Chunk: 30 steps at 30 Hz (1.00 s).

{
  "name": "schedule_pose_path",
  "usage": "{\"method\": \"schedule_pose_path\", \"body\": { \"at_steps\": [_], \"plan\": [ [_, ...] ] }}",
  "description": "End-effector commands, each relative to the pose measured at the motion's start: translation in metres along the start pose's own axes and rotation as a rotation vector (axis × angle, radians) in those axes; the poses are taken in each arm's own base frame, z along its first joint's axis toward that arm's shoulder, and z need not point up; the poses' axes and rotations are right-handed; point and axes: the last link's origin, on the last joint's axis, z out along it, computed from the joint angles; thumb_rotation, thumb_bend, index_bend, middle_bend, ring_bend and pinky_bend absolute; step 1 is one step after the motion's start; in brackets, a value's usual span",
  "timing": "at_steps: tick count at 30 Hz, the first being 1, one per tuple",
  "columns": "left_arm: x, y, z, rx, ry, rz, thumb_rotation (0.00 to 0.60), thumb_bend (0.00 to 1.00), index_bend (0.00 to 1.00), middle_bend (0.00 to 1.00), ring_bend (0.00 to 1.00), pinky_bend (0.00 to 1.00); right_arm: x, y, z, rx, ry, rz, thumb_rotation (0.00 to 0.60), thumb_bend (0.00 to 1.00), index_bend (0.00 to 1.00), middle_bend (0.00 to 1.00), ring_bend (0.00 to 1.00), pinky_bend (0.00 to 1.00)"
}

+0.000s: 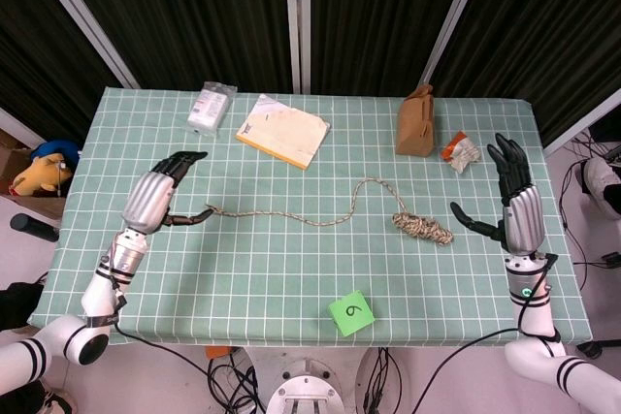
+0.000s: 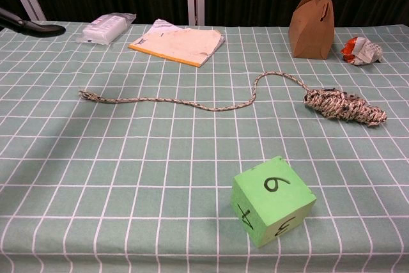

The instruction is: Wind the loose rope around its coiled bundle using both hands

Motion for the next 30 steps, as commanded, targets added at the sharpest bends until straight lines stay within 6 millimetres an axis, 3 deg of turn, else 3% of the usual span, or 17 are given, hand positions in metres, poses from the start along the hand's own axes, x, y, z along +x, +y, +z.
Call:
{"method": "schedule_pose_path", "body": {
  "at_steps": [1, 5, 10, 13, 16, 22, 30],
  "plan": [
    [-0.003, -0.001, 0.0, 0.005, -0.012, 0.007, 0.509, 0.15, 0.14, 0.17, 0.14, 0.24, -0.002, 0.001, 0.001, -0.004, -0.002, 0.0, 0.6, 0.18, 0.0, 0.0, 0.0, 0.0],
    [-0.002, -0.006, -0.002, 0.025, -0.014, 0.017, 0.509, 0.15, 0.14, 0.17, 0.14, 0.24, -0.001, 0.005, -0.002, -0.023, -0.002, -0.002, 0.6, 0.18, 0.0, 0.0, 0.0, 0.0],
    [-0.002, -0.013, -0.003, 0.049, -0.021, 0.06, 0.562, 0.16, 0.14, 0.17, 0.14, 0.24, 0.0, 0.011, -0.009, -0.05, -0.044, -0.027, 0.6, 0.18, 0.0, 0.0, 0.0, 0.0],
    [-0.003, -0.018, -0.002, 0.074, -0.033, 0.115, 0.599, 0.16, 0.14, 0.17, 0.14, 0.24, 0.003, 0.013, -0.013, -0.066, -0.063, -0.048, 0.6, 0.18, 0.0, 0.0, 0.0, 0.0],
    [-0.006, -0.028, 0.004, 0.111, -0.063, 0.217, 0.6, 0.18, 0.18, 0.17, 0.14, 0.24, 0.009, 0.013, -0.014, -0.072, -0.061, -0.055, 0.6, 0.18, 0.0, 0.0, 0.0, 0.0],
    [-0.028, -0.04, 0.013, 0.166, -0.182, 0.282, 0.6, 0.23, 0.26, 0.19, 0.15, 0.25, 0.026, 0.014, -0.006, -0.075, -0.02, -0.086, 0.6, 0.18, 0.0, 0.0, 0.0, 0.0],
    [-0.06, -0.038, 0.022, 0.152, -0.254, 0.287, 0.6, 0.3, 0.36, 0.2, 0.17, 0.26, 0.035, 0.018, -0.005, -0.097, -0.019, -0.112, 0.6, 0.18, 0.0, 0.0, 0.0, 0.0]
  ]
}}
